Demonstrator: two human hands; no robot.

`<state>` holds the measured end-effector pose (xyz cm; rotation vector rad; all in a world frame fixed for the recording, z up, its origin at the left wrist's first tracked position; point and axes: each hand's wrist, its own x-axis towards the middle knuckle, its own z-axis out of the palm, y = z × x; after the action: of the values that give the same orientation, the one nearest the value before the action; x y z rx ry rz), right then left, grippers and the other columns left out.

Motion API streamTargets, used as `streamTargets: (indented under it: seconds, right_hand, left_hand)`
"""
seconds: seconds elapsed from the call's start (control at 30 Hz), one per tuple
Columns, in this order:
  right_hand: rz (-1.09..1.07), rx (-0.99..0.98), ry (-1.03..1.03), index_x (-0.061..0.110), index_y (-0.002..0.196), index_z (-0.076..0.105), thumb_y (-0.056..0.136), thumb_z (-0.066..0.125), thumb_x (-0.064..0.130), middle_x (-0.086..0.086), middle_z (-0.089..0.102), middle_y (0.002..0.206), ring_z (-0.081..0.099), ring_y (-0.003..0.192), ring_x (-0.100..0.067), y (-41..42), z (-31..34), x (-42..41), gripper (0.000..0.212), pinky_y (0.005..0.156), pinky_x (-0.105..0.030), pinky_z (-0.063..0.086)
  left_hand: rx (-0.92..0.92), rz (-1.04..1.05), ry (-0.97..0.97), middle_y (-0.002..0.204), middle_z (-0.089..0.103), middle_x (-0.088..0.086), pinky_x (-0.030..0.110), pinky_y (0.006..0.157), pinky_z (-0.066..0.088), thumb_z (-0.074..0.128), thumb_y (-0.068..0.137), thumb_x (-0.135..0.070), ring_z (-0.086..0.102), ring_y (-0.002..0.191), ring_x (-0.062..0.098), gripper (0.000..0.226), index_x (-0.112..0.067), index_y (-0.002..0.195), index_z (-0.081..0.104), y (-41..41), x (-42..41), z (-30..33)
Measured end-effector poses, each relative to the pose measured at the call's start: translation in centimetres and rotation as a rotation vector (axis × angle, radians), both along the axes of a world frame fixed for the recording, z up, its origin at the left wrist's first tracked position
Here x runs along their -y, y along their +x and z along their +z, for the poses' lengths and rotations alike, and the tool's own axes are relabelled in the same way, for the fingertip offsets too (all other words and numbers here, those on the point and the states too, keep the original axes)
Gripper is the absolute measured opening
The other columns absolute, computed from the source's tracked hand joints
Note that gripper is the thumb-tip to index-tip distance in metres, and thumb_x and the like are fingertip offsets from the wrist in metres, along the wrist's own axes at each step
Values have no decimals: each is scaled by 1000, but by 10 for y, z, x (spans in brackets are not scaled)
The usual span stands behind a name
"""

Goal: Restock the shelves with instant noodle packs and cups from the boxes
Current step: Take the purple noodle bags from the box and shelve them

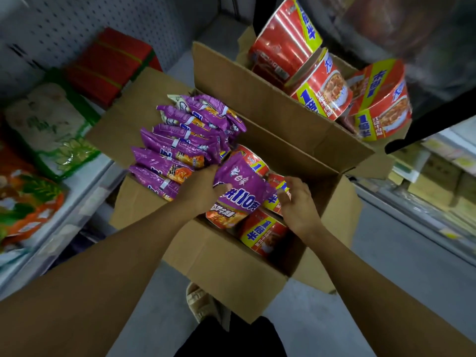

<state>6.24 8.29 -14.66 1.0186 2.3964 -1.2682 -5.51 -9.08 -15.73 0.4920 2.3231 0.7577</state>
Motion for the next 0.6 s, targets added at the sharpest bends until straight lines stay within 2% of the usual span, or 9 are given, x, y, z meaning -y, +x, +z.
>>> streamTargets:
  seconds: [0.1, 0.2, 0.3, 0.37, 0.47, 0.6]
  right_hand:
    - [-60, -11, -36, 17, 140, 35, 95, 51, 39, -7, 36, 142, 46, 125, -24, -5, 16, 2, 53, 101, -45, 45]
    - [-100, -23, -85, 16, 141, 32, 92, 55, 44, -6, 35, 144, 45, 125, -23, -13, 26, 7, 61, 101, -39, 43]
    - [-212, -16, -262, 16, 142, 29, 90, 58, 44, -4, 45, 138, 52, 115, -17, -24, 32, 16, 65, 88, -30, 44]
    - [-297, -18, -412, 20, 137, 33, 88, 60, 46, -1, 57, 123, 59, 97, -13, -33, 32, 23, 62, 76, -27, 47]
    - [-348, -54, -473, 25, 121, 45, 85, 64, 47, 5, 65, 99, 66, 83, -11, -44, 25, 31, 47, 65, -26, 50]
    - [-345, -148, -481, 23, 117, 53, 82, 70, 40, 1, 70, 99, 70, 81, -12, -50, 15, 38, 43, 63, -25, 53]
  left_hand:
    - [97, 182, 120, 124, 61, 9, 35, 92, 46, 56, 94, -32, 57, 114, 27, 41, -11, 130, 53, -6, 4, 15]
    - [180, 316, 191, 117, 64, 9, 32, 88, 44, 54, 95, -32, 60, 108, 26, 35, -11, 122, 58, -11, 10, 29]
    - [253, 372, 228, 111, 68, 7, 32, 87, 47, 52, 96, -36, 63, 100, 24, 33, -12, 116, 61, -14, 17, 41]
    - [329, 399, 262, 110, 68, 7, 35, 88, 51, 50, 97, -37, 65, 99, 24, 34, -12, 117, 61, -14, 22, 46]
    - [421, 423, 297, 110, 69, 5, 29, 80, 51, 48, 97, -38, 66, 98, 22, 32, -14, 116, 59, -13, 27, 46]
    - [400, 495, 343, 109, 70, 6, 39, 90, 53, 50, 96, -38, 66, 99, 24, 26, -20, 113, 60, -10, 28, 35]
